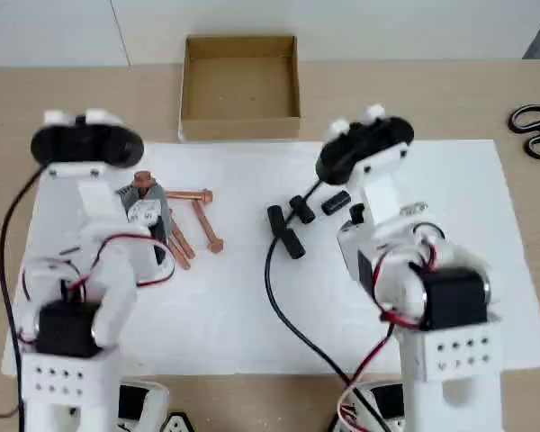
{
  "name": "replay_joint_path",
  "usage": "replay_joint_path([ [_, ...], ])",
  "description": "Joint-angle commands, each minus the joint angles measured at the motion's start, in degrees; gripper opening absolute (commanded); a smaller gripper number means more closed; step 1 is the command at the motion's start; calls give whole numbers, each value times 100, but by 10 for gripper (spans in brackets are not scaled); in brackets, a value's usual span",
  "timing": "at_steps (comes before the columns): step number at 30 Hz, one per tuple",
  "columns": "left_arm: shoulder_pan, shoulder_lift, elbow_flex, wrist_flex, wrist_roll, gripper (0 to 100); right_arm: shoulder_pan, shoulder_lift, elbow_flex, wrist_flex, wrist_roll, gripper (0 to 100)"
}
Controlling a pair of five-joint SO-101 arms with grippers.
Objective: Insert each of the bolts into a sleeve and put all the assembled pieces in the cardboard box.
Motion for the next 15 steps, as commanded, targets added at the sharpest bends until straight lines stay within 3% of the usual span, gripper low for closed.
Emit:
replay_joint_path([
  [1,35,-756,629,-589,26,6,-48,-769,624,-629,-114,4],
  [7,35,-1336,1332,-703,26,6,-40,-2220,2154,-1429,-993,5],
  [15,35,-1327,1349,-800,888,6,-48,-4101,4703,-3521,-1037,5],
])
